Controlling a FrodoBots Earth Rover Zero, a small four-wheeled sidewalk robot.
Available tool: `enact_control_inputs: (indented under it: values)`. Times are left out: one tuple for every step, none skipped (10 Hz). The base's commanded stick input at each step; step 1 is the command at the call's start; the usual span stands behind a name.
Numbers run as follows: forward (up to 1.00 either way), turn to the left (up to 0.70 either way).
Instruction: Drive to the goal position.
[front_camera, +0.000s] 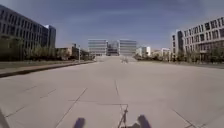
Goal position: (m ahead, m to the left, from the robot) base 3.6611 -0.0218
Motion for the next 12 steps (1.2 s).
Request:
enact_control_inputs:
  values:
    - [0.7,0.0]
    - [0.7,0.0]
    - [0.7,0.0]
    - [0.7,0.0]
    - [0.7,0.0]
    - [0.7,0.0]
    - [0.7,0.0]
    - [0.7,0.0]
    - [0.7,0.0]
    - [0.7,0.0]
    - [0.7,0.0]
    - [0.7,0.0]
